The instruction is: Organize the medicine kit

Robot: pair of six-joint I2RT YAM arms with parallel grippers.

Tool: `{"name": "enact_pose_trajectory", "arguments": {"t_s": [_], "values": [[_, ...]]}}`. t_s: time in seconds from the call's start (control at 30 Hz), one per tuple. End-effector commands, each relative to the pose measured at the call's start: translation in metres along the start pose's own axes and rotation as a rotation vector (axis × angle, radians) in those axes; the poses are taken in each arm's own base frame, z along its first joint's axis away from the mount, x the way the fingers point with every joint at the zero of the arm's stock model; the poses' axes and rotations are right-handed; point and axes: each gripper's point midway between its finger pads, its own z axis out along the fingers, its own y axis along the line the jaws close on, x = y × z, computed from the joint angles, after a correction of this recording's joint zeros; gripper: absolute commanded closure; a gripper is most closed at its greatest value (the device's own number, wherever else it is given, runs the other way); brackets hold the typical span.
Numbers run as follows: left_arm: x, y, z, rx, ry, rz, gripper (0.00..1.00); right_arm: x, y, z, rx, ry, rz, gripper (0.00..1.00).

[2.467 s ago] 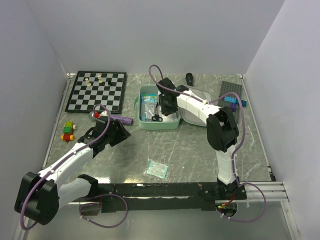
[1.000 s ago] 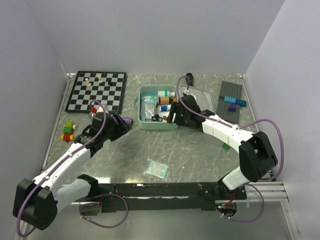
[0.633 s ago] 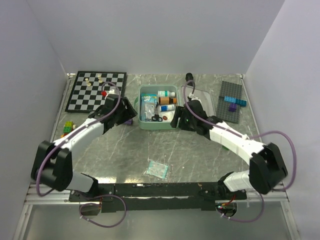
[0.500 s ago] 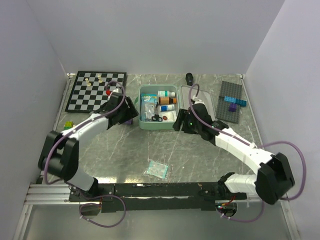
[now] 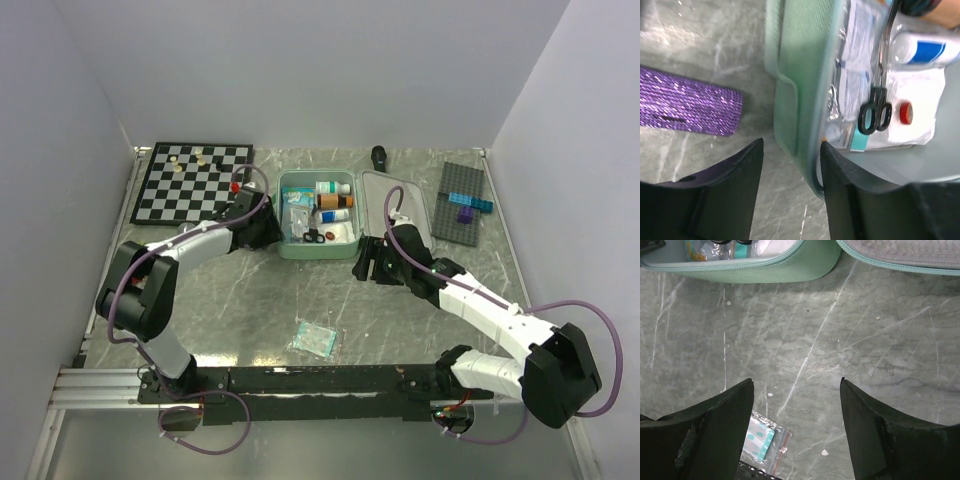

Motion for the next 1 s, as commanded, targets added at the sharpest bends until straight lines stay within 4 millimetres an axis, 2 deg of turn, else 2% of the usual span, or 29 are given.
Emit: {"name": "enact_pose_trajectory", "arguments": {"t_s": [0.0,0.07,0.27,0.37,0.5,0.77,0.97], "values": [[0.011,0.005,-0.002,-0.063,-0.001,0.084,0.48,-0.011,0.007,-0.007,-0.037,-0.044,-0.015,0.24],[0.015,0.014,-0.004,-0.088,0.002,0.087,0.53,-0.012,0.008,-0.008,-0.041,-0.048,-0.019,0.24],[0.029,0.032,-0.009,-0.137,0.024,0.074,0.78,-0.008,0.01,-0.007,-0.063,-0.034,-0.036,0.25],[0.035,0.037,-0.014,-0.13,0.027,0.062,0.87,0.005,0.025,-0.005,-0.165,0.014,-0.104,0.26],[0.045,0.039,-0.021,-0.112,0.042,0.041,0.99,0.028,0.04,-0.001,-0.207,0.092,-0.229,0.27],[0.066,0.04,-0.041,-0.088,0.046,-0.016,0.99,0.08,0.067,0.003,-0.22,0.211,-0.446,0.29],[0.074,0.043,-0.058,-0.082,0.03,-0.037,0.99,0.098,0.076,0.0,-0.243,0.236,-0.503,0.29]]}}
